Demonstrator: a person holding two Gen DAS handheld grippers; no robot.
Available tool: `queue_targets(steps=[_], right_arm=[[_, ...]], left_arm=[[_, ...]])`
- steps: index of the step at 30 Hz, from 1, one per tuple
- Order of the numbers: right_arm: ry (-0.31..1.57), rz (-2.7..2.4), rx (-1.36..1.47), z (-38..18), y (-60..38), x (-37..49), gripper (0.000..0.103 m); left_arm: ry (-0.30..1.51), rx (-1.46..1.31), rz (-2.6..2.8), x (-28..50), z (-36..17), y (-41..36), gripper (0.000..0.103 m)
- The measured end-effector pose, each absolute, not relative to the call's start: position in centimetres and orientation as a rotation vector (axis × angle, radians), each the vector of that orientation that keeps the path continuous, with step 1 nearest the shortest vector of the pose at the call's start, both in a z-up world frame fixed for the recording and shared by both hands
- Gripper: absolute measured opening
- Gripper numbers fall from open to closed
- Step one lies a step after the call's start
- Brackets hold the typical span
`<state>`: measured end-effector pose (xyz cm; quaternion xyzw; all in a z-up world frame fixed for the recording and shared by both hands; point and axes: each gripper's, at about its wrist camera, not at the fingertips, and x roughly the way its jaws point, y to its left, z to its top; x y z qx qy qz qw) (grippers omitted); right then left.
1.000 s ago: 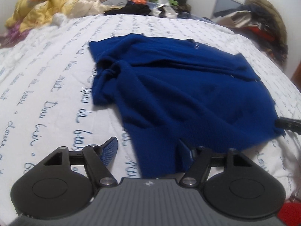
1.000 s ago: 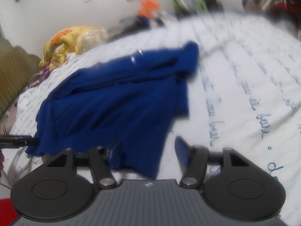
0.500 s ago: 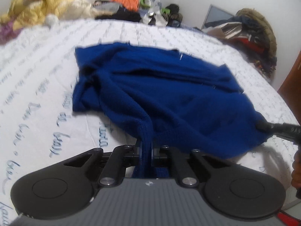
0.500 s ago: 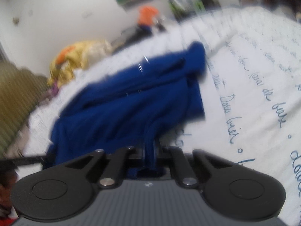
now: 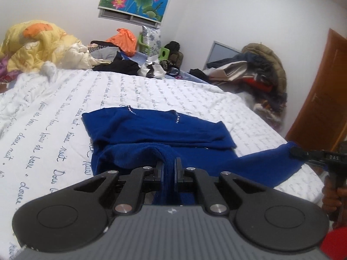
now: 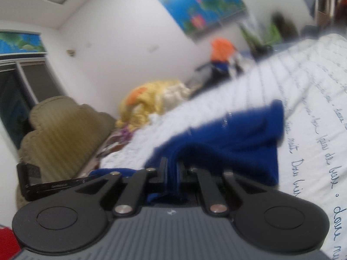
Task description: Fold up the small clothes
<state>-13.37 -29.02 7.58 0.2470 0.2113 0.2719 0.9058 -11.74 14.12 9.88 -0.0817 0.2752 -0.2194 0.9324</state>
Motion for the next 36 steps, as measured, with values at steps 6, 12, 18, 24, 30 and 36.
queue_targets(steps=[6, 12, 18, 24, 30, 36], right_arm=[[0.39, 0.61, 0.477, 9.5, -29.1, -16.0, 0.007], [0.338, 0.596, 0.53, 9.5, -29.5, -15.4, 0.007], [0.404, 0.522, 0.655, 6.9, -30.9, -11.6, 0.007], [0.387, 0.477, 0.725, 6.0, -31.8, -8.8, 0.007], [0.357, 0.419, 0.725, 6.2, -31.9, -4.4, 0.007], [0.373, 0.353, 0.674, 6.4, -31.3, 0.4, 0.007]], left_arm=[[0.543, -0.124, -0.513, -14.6, 11.7, 15.0, 0.008], [0.473, -0.13, -0.474, -13.6, 12.1, 15.1, 0.008], [0.54, -0.18, -0.467, -9.5, 11.5, 14.6, 0.008], [0.543, -0.193, -0.399, -6.1, 11.8, 14.1, 0.008], [0.563, -0.169, -0.346, -1.2, 11.6, 12.9, 0.008], [0.555, -0.092, -0.257, 3.4, 11.3, 11.2, 0.008]])
